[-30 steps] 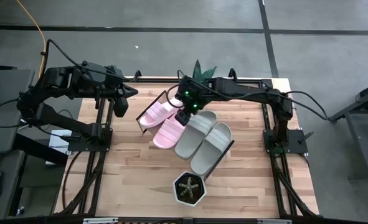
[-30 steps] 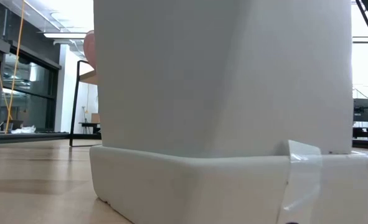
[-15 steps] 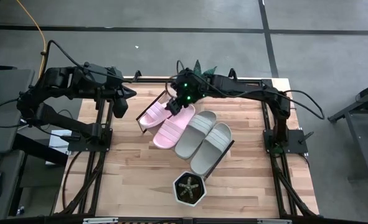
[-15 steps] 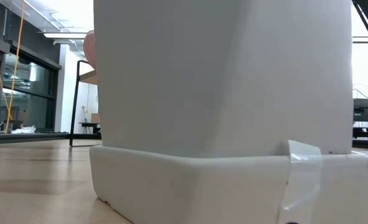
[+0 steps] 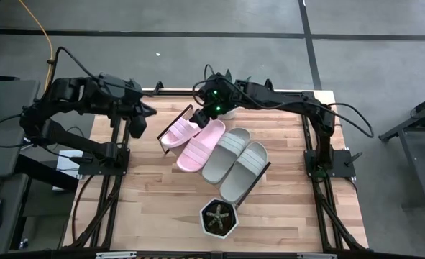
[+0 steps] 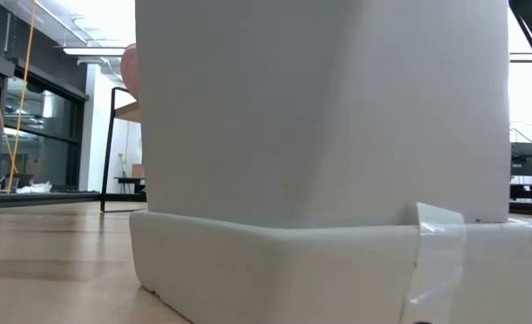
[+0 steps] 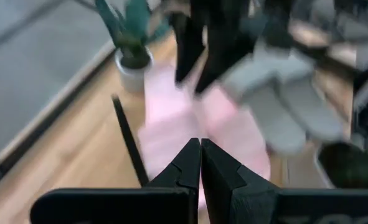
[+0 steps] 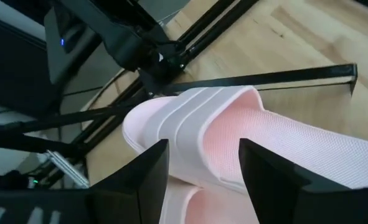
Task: Pick and place slides into the shelf
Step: Put the pink slipper on the shelf
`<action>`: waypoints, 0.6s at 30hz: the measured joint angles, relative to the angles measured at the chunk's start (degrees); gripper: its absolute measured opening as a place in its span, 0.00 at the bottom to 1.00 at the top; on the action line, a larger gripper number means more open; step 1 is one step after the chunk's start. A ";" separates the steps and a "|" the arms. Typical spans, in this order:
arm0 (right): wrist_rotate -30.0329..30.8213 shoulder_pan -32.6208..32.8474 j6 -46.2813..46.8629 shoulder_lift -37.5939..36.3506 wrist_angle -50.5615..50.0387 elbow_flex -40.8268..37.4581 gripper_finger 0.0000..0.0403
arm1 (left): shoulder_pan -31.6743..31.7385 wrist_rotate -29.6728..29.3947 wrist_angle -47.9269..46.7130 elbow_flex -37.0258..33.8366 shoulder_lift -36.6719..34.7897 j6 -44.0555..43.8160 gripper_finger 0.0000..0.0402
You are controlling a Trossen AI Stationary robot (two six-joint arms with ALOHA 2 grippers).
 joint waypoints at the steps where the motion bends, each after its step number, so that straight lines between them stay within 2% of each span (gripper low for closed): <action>1: 0.59 0.32 -0.83 -0.31 -0.14 0.00 0.45 | 0.00 1.14 -1.51 -0.59 -0.05 0.78 0.01; 4: 3.06 0.94 -3.78 -2.22 -1.77 0.00 0.45 | -0.04 1.98 -6.15 -3.34 -0.45 3.62 0.01; 7: 6.28 1.31 -6.12 -4.49 -5.87 0.00 0.45 | 0.02 1.44 -6.65 -6.63 -0.44 5.17 0.01; 10: 9.48 1.52 -7.57 -7.27 -10.29 0.00 0.45 | 0.03 -0.04 -4.56 -10.35 0.65 8.72 0.01; 14: 14.31 1.80 -8.36 -11.42 -15.14 0.00 0.45 | -0.16 1.53 -3.60 -15.06 2.66 17.22 0.01; 18: 19.38 2.58 -8.32 -15.30 -17.19 0.00 0.45 | -1.26 0.23 0.43 -19.04 3.99 18.75 0.01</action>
